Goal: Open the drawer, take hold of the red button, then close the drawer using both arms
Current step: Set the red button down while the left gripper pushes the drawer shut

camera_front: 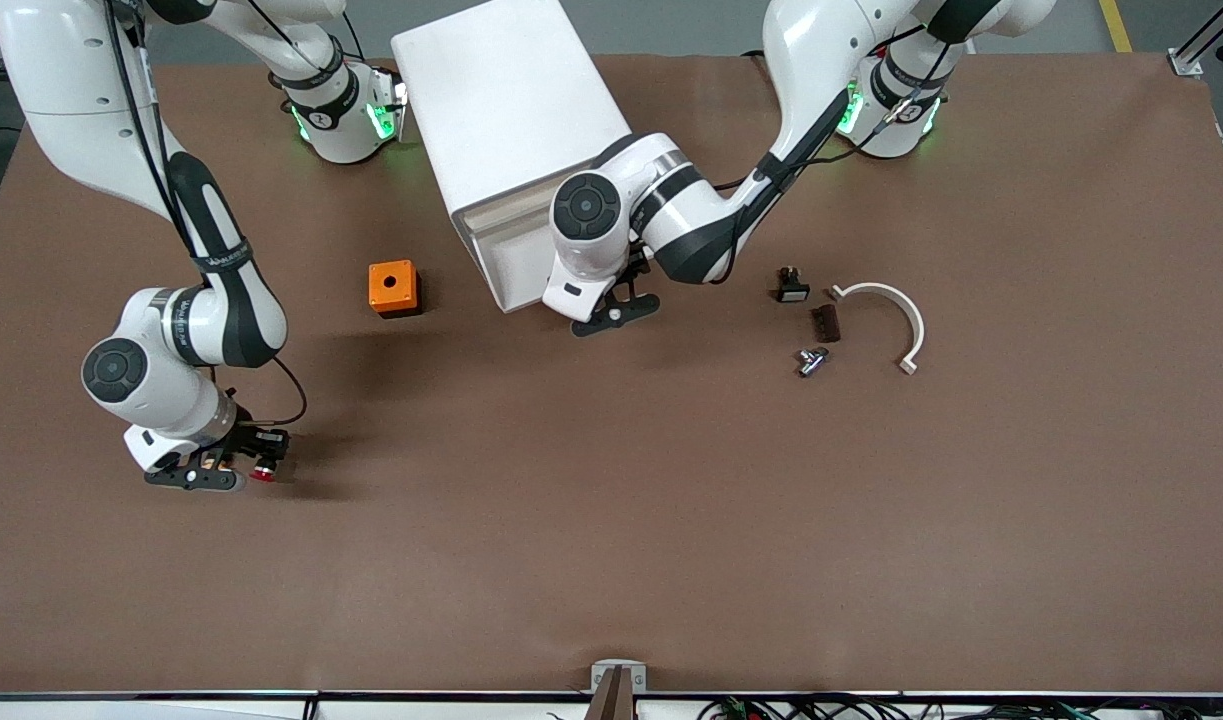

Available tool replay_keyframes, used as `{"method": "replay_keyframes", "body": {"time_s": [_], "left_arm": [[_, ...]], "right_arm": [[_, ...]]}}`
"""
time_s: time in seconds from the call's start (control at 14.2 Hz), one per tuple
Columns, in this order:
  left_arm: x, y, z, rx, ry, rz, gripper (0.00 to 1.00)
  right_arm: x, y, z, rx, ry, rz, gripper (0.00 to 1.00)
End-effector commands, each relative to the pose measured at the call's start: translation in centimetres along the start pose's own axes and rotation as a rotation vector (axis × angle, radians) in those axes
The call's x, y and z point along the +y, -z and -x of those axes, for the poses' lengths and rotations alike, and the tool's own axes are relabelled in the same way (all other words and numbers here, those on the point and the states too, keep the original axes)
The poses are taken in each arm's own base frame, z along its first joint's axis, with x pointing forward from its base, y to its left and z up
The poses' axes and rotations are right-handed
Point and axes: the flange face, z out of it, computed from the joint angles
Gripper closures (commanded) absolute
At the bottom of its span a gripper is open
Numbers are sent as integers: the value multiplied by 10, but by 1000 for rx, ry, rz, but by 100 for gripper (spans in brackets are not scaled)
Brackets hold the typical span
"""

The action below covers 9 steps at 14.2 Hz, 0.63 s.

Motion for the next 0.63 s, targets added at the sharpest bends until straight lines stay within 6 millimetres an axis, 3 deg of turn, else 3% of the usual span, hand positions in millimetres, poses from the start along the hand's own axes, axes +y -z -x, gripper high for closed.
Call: {"method": "replay_keyframes", "body": {"time_s": [0.0, 0.35, 0.56], "left_arm": [[3, -5, 21, -41, 15, 34, 0], [9, -14, 31, -133, 55, 76, 0], [11, -15, 34, -181, 84, 104, 0]], "right_arm": [[3, -4, 5, 0, -8, -17, 71], [-1, -1, 2, 5, -6, -19, 0], [-2, 22, -4, 30, 8, -22, 0]]}}
